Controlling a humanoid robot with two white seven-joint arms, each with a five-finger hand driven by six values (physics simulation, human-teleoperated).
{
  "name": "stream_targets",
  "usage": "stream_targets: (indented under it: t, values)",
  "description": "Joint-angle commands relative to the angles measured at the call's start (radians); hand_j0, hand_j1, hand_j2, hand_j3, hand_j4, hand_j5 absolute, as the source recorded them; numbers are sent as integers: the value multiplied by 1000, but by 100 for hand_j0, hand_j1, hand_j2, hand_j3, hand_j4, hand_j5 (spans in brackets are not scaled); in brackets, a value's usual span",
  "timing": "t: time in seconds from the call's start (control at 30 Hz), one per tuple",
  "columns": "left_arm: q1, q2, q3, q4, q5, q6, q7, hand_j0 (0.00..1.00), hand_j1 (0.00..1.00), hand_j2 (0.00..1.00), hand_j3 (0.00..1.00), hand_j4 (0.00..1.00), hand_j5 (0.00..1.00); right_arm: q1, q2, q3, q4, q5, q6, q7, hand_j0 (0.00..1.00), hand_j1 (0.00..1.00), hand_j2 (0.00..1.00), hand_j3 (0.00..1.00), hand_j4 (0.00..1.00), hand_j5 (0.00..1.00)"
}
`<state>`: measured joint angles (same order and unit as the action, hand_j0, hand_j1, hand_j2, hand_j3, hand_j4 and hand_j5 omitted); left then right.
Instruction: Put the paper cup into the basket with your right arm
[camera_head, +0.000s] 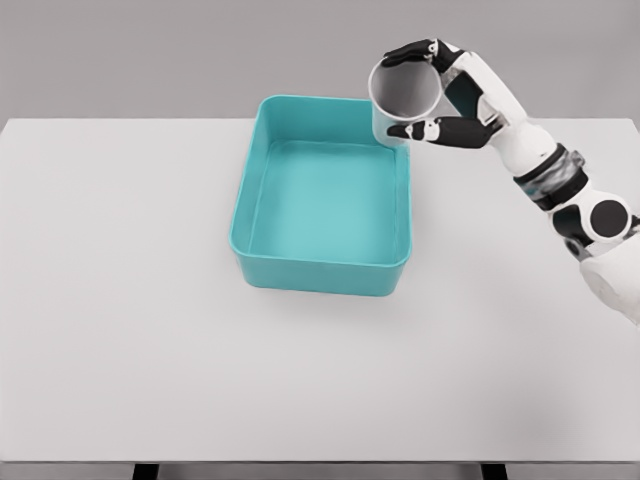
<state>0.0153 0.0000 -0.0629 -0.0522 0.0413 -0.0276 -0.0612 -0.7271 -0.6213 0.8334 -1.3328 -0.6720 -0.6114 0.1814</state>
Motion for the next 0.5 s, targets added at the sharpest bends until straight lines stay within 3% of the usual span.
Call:
stream_targets:
  t: [0.0, 0.2, 0.37, 0.47]
  values:
    - [0, 0, 0, 0, 0, 0, 0, 100, 100, 100, 100, 100, 100, -2, 45, 21, 0, -5, 0, 0, 67, 67, 67, 67, 67, 67]
    - [0, 0, 0, 0, 0, 0, 0, 100, 100, 100, 100, 100, 100, -5, 84, 38, 1, -3, 5, 0, 67, 67, 67, 67, 67, 67]
    - [0, 0, 0, 0, 0, 0, 0, 100, 100, 100, 100, 100, 100, -15, 121, 47, 3, -5, 99, 0, 68, 68, 68, 68, 68, 68]
    - [0, 0, 0, 0, 0, 0, 0, 100, 100, 100, 100, 100, 100, -15, 126, 56, 4, -5, 102, 0, 68, 68, 68, 68, 68, 68]
